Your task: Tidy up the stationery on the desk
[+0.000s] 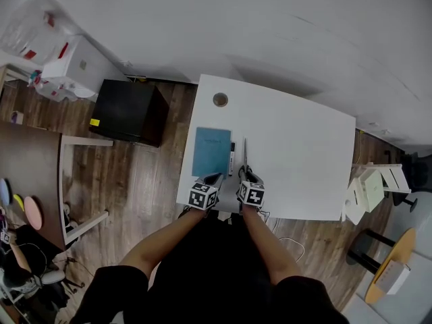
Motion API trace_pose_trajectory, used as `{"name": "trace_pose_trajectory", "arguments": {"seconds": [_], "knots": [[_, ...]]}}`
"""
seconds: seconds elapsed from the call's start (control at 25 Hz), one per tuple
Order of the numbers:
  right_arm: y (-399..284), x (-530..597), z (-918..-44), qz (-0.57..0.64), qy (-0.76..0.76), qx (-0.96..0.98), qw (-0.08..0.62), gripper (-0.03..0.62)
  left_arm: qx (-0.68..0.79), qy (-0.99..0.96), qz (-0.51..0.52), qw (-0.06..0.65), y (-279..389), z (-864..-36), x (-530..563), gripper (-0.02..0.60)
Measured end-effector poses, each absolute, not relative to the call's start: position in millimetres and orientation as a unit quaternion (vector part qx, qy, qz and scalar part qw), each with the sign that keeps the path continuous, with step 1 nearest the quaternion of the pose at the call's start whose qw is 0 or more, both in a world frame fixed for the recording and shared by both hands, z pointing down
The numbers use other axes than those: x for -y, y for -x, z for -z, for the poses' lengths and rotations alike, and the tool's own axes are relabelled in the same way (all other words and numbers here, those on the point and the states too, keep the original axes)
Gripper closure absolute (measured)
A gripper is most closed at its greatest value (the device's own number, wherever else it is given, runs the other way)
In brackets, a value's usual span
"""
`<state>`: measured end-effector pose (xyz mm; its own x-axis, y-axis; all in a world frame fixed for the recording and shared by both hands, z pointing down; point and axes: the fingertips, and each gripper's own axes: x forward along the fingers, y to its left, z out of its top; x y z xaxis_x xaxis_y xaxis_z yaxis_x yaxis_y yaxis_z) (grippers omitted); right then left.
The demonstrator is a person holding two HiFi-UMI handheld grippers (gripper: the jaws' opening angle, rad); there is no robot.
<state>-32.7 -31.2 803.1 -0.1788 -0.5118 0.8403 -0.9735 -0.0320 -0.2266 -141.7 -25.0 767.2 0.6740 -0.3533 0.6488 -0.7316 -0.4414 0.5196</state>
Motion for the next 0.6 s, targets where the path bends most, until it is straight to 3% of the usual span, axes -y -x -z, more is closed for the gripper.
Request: {"name": "trace_pose_trajectory", "arguments": {"seconds": [0.4, 0.6], "knots": [[51, 23, -811, -0.423, -0.589, 0.628, 0.282, 0.502, 0.338, -0.816, -0.218, 0.416, 165, -764, 18, 0.568], [53, 23, -804, -0.431, -0.597, 0.631, 0.243, 0.499, 0.343, -0.814, -0.22, 0.415, 174, -764, 12, 0.568]]}}
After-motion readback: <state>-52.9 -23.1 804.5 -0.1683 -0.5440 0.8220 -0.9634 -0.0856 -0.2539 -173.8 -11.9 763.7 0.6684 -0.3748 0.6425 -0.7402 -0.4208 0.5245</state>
